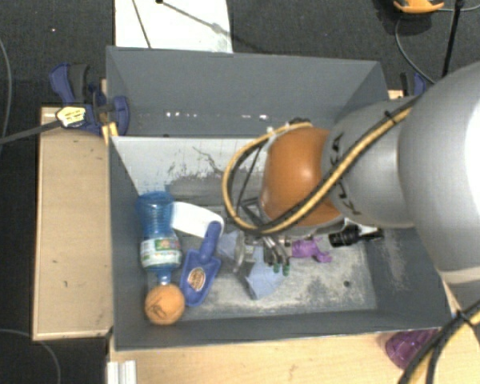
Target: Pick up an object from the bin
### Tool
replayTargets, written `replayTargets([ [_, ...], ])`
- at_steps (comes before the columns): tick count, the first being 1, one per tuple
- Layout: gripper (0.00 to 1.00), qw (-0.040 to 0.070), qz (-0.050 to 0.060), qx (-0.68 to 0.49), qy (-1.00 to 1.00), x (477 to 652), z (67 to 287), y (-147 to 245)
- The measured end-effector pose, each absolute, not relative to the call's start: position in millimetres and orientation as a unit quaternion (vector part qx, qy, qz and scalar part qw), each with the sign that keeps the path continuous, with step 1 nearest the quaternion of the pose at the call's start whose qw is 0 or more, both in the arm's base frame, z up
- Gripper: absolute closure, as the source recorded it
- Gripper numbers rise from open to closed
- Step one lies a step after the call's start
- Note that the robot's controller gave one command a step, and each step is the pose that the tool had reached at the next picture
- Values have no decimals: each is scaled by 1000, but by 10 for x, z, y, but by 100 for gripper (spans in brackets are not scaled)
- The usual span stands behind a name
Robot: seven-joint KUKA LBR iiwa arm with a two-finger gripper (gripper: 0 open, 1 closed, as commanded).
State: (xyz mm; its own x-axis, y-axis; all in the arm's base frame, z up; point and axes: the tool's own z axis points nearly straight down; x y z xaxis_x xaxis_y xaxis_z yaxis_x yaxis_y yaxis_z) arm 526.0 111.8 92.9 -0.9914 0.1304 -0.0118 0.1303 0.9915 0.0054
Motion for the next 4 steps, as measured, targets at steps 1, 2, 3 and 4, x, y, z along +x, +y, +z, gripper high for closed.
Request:
replayTargets([
  [1,100,7,3,65,998,5265,993,1117],
  [2,100,6,2,65,998,5258,1070,1115],
  [3,100,6,2,65,998,5260,1175,1114],
  [4,100,8,3,65,998,5268,1250,1115],
])
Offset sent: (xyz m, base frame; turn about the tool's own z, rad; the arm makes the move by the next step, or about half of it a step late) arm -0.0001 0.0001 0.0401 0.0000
